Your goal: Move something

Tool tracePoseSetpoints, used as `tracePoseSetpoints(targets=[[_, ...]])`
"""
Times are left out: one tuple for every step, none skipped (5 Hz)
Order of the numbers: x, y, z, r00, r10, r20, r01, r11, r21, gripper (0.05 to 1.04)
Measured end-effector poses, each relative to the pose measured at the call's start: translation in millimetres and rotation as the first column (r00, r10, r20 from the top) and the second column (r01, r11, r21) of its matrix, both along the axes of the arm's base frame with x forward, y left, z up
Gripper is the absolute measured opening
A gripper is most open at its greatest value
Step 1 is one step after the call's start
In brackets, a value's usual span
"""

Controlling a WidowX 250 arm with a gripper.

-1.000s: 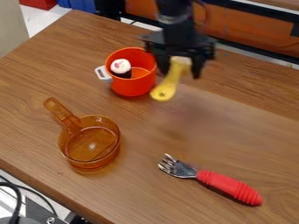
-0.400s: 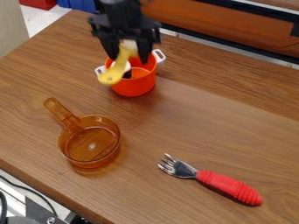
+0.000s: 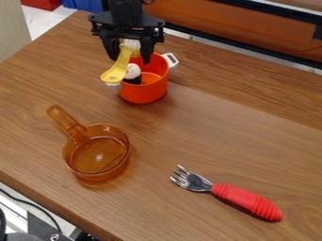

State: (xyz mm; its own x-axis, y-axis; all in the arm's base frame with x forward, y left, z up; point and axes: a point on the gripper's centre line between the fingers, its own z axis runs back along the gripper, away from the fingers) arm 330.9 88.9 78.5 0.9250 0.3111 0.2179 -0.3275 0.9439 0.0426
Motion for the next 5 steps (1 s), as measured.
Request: tracePoseSetpoints(targets=[[6.3,-3.4,-8.6,1.000,-0.001,-0.029,0.000,1.000,-0.006,0.745],[15.1,-10.7,-10.3,0.999,-0.003,-0.036,0.003,1.000,-0.020,0.745],[20.6,-15.5,-10.8,0.999,0.004,-0.033,-0.005,1.000,-0.019,0.745],[20.0,-17.4,-14.1,0.999,0.014,-0.046,-0.015,1.000,-0.014,0.818],[20.8,-16.5,-13.9,0.999,0.009,-0.041,-0.010,1.000,-0.008,0.998]])
